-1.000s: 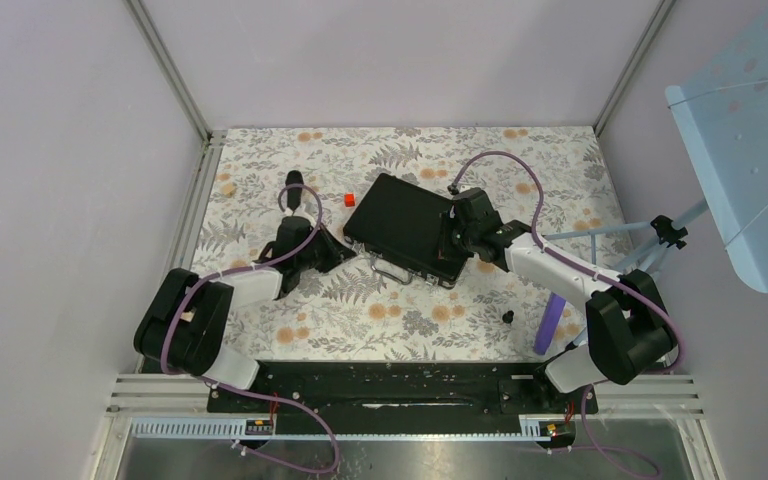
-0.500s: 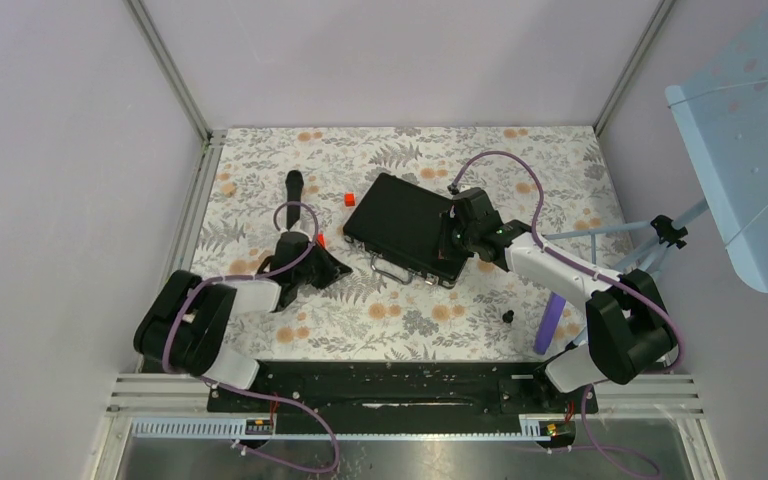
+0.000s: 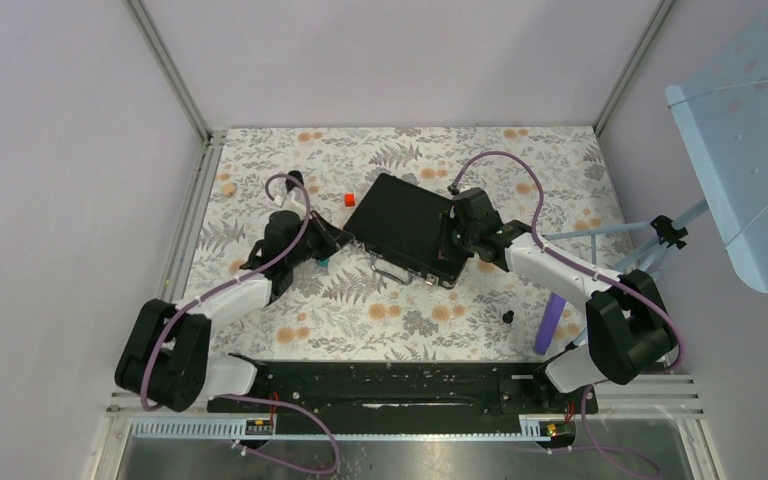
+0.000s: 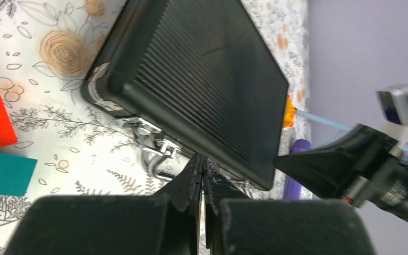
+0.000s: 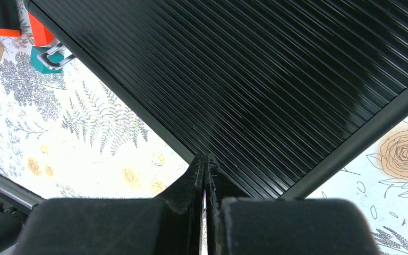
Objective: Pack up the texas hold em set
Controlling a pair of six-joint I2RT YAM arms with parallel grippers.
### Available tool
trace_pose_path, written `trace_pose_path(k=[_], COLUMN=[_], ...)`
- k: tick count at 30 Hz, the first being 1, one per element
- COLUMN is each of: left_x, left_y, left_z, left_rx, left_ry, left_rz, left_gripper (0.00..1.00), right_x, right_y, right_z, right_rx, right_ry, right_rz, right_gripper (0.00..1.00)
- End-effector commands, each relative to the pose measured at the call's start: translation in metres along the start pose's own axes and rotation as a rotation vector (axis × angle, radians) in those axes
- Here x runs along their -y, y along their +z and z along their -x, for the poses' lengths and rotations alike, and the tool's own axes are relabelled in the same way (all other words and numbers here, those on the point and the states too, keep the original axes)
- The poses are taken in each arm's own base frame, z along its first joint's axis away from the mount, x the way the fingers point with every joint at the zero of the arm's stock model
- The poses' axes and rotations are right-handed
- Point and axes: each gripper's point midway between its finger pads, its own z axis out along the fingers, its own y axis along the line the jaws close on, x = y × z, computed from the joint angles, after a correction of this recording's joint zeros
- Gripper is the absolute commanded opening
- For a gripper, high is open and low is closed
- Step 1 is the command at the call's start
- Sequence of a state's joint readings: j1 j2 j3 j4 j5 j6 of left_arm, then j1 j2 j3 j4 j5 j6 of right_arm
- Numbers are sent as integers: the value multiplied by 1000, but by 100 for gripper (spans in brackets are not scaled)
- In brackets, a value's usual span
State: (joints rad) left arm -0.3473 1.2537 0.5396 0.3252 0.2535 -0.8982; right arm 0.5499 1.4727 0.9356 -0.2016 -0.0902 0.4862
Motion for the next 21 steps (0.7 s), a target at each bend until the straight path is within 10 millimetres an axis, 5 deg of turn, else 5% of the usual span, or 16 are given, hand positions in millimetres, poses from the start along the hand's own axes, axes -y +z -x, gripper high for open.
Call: trace_pose_path(k=[1,8,13,17,21], left_x=[-28,-93,-115,-102,-61], left_y=[22,28,25,26,19], left_z=[-16,-63,-81,-77,-50], left_rx=[-59,-146,-173,-168,-112], left_ry=[-28,-95,-120,-122,-78], left_rz=[62,198,249,197,85], left_gripper=[0,0,0,0,0], right_x=[-1,-1,0,1,2], right_y=[-5,-4,-4,-4,-5], right_z=[5,5,5,5,5], right_rx=[19,15,16,15,16], right_ry=[-10,-15,-18,-22,-27], right_rz=[-5,-3,-6,-10,-17], right_gripper=[1,1,1,1,1])
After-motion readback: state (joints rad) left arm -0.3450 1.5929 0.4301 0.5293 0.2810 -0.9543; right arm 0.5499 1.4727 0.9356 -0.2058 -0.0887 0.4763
